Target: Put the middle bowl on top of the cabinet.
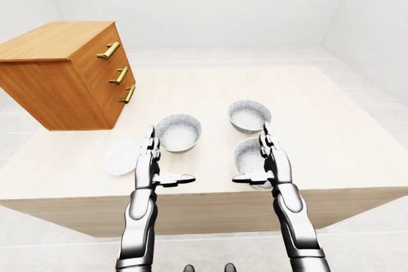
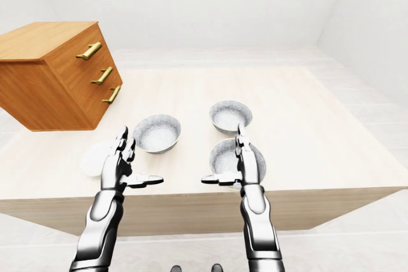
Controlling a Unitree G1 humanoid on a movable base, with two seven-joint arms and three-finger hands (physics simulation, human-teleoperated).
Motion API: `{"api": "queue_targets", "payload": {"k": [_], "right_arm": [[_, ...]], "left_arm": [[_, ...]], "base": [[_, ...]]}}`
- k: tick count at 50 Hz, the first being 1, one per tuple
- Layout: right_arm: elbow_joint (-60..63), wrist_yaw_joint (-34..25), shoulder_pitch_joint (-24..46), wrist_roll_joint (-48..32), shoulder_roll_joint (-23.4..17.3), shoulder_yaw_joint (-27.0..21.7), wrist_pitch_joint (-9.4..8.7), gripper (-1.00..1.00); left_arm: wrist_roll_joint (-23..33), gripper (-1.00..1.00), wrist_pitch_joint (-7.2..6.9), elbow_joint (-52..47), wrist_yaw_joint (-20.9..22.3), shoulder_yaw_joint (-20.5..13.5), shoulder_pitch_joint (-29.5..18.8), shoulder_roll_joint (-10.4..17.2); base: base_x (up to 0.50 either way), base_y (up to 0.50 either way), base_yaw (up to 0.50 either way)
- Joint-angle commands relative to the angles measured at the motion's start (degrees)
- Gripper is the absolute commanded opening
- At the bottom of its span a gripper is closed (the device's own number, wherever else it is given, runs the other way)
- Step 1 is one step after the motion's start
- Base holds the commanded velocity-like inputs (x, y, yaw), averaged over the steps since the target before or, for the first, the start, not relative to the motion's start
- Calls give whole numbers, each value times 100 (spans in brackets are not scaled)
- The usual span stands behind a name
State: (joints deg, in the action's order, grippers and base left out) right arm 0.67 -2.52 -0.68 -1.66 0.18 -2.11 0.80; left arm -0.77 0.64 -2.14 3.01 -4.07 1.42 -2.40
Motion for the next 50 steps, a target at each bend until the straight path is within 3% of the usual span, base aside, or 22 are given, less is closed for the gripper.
{"api": "queue_targets", "payload": {"k": [1,11,17,18,19,20,21,22,23,25,27,30,34,43,45,50], "right_arm": [[5,-272,73,275,83,-216,-57,100],[-117,-93,127,640,-80,-182,17,100],[113,-35,73,755,-90,-173,-34,100],[151,-24,51,780,-107,-208,-3,100],[120,13,60,754,-115,-212,1,100],[42,-168,49,862,-117,-136,-89,100],[-18,-82,36,551,-191,-77,95,100],[479,-93,12,1112,-55,-273,-357,100],[497,-56,15,1126,-66,-286,-388,100],[1040,-31,-162,1077,-172,-268,-580,100],[1122,-185,-126,1302,-271,-419,-580,100],[1462,-188,-11,1355,-434,-655,-580,100],[2142,-224,-10,1088,-703,-749,-580,100],[2907,-303,-7,1399,-562,-1161,-580,100],[3222,-314,19,1488,-599,-1273,-580,100],[3213,-369,-31,1435,-565,-1374,-580,100]], "left_arm": [[147,100,-35,187,160,-113,-153,108],[-205,100,-111,111,51,86,-138,273],[-188,100,-8,127,15,132,-106,319],[-102,100,88,15,-70,92,-61,360],[-136,100,16,-65,-48,84,-39,370],[-131,100,43,52,-55,48,-43,390],[-156,100,56,71,-74,13,-62,389],[-132,100,-33,-11,-90,16,-73,406],[-132,100,-38,-17,-89,17,-72,406],[-155,100,-488,-776,-8,113,80,405],[-48,100,-564,-1225,61,193,84,472],[-149,100,-564,-1095,31,-82,-132,487],[43,100,-564,-1644,-110,-150,-278,588],[189,100,-564,-2251,-97,-300,-299,618],[435,100,-564,-2736,-193,-307,-326,680],[189,100,-564,-3117,-176,-468,-542,531]], "base": [[0,0,0],[0,0,0],[0,0,0],[0,0,0],[0,0,0],[0,0,0],[0,0,0],[0,0,0],[0,0,0],[0,0,0],[0,0,0],[0,0,0],[0,0,0],[0,0,0],[0,0,0],[0,0,0]]}}
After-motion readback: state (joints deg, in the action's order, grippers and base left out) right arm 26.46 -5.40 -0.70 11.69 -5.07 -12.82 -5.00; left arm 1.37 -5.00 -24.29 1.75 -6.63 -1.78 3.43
